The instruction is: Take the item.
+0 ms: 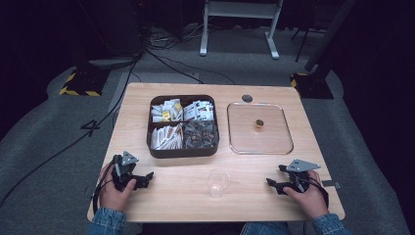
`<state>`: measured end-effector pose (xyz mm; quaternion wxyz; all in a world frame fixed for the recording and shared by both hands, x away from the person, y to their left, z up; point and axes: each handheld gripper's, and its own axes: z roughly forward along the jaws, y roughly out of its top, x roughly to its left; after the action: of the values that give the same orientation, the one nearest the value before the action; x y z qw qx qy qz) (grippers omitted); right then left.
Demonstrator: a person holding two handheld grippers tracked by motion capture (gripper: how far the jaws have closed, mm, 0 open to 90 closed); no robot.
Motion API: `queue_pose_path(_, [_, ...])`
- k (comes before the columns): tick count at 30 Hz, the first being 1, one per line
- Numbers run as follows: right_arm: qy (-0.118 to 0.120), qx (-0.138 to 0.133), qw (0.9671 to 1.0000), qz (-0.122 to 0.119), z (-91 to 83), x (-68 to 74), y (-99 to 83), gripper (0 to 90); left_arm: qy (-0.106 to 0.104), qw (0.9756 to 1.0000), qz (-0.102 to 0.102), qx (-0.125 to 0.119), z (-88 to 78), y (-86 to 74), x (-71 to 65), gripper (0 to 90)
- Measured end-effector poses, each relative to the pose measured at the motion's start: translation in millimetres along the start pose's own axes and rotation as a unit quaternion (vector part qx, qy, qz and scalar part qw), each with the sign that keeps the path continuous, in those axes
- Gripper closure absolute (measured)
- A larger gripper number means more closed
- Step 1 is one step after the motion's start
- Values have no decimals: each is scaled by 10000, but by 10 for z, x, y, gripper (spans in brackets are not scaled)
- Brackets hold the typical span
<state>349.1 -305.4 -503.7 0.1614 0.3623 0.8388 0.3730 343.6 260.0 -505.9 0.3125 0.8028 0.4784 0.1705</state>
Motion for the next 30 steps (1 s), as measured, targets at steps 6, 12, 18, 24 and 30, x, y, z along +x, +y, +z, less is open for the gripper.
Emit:
queue_pose_path(6, [-13,-4,10000,16,2,4,1,220,0,10000,-1,1,0,0,0,4])
queue_pose_path(12, [-31,-6,10000,39,3,10,1,221,1,10000,3,1,0,0,0,4])
queue_pose_path(18, [-72,-5,10000,65,2,18,1,221,1,10000,1,1,0,0,0,4])
queue_pose_path(24, [-75,-7,9999,74,2,21,1,220,1,10000,2,1,0,0,0,4])
queue_pose_path(30, [-81,-6,9999,79,1,22,0,221,1,10000,0,0,0,0,0,4])
